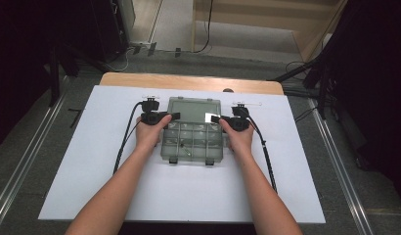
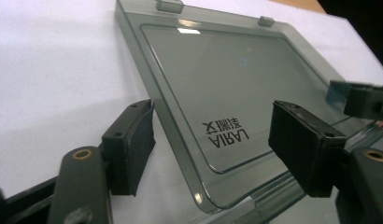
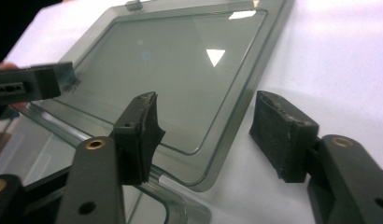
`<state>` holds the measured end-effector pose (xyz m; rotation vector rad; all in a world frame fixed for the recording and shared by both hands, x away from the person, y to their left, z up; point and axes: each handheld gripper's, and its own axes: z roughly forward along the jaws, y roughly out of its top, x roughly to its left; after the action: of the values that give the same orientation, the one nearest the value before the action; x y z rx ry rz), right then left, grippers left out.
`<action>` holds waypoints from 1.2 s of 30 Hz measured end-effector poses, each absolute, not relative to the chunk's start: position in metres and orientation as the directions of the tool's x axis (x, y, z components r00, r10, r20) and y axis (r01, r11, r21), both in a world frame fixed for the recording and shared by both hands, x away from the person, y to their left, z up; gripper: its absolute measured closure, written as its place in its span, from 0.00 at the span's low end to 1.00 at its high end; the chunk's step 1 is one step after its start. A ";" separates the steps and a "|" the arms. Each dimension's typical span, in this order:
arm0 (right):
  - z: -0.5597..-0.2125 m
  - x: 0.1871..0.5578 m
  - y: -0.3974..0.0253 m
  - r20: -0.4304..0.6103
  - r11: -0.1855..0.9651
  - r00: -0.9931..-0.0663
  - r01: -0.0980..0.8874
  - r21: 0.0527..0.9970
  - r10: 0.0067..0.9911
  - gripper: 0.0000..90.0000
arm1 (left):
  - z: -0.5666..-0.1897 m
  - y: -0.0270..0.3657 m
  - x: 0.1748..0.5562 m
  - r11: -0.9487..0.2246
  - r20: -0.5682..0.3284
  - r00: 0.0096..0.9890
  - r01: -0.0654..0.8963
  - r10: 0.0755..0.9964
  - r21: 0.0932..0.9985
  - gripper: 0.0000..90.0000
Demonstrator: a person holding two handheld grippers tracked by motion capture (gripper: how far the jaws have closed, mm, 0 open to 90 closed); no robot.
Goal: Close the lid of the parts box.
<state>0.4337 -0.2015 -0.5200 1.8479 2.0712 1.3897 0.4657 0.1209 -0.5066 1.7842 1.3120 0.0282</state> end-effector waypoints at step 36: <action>-0.495 0.419 -0.208 0.385 -0.029 -0.401 0.660 0.750 0.831 0.82 | -0.487 0.141 0.453 -0.017 -0.421 0.520 0.643 0.743 0.765 0.81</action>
<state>0.4186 -0.2078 -0.4949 1.6042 2.0542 1.4050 0.4533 0.1408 -0.4875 1.7173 1.1762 0.1194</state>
